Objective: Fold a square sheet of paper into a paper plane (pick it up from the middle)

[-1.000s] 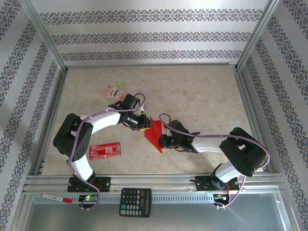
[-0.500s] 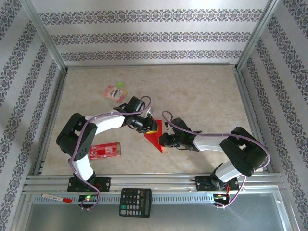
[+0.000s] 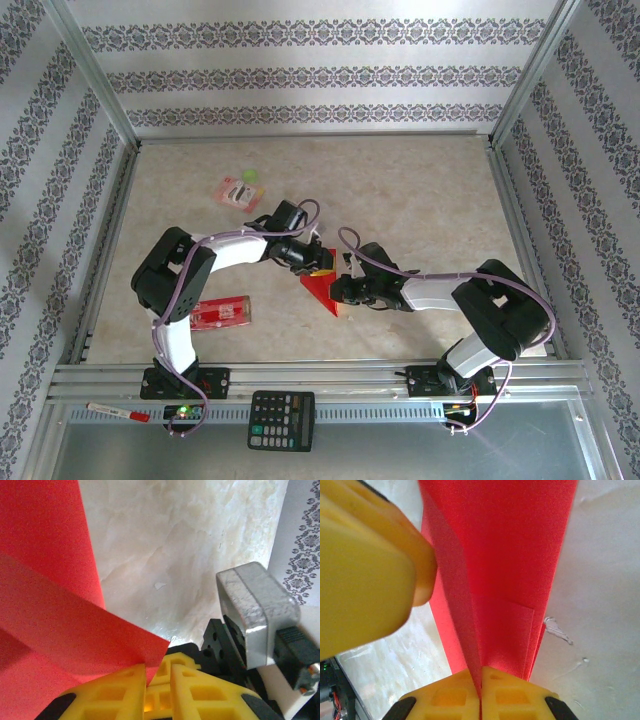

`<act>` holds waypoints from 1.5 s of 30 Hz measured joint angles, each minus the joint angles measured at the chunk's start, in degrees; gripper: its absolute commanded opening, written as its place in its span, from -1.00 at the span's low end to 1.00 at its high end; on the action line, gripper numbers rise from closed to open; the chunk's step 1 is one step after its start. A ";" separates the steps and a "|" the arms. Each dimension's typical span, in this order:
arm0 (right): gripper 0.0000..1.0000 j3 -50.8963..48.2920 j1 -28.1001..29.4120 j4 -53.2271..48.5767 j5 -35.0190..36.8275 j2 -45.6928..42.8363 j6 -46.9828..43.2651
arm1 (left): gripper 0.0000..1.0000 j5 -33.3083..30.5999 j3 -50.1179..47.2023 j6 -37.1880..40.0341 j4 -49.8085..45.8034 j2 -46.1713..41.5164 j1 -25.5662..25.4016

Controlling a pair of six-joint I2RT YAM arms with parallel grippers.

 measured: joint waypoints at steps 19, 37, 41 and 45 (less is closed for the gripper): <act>-0.77 0.02 -1.11 0.76 -1.95 1.55 -0.37 | -0.60 -1.60 1.11 0.24 0.48 3.91 0.13; -0.77 -0.26 -1.11 1.38 -2.05 1.53 -0.35 | -0.60 -1.97 1.16 1.53 0.26 4.98 0.90; -0.77 -0.39 -1.11 1.66 -2.05 1.53 -0.33 | -0.60 -1.99 1.05 1.57 0.26 4.96 0.92; -0.82 -0.52 -1.07 1.86 -2.01 1.53 -0.33 | -0.60 -1.95 0.94 1.55 0.28 4.96 1.11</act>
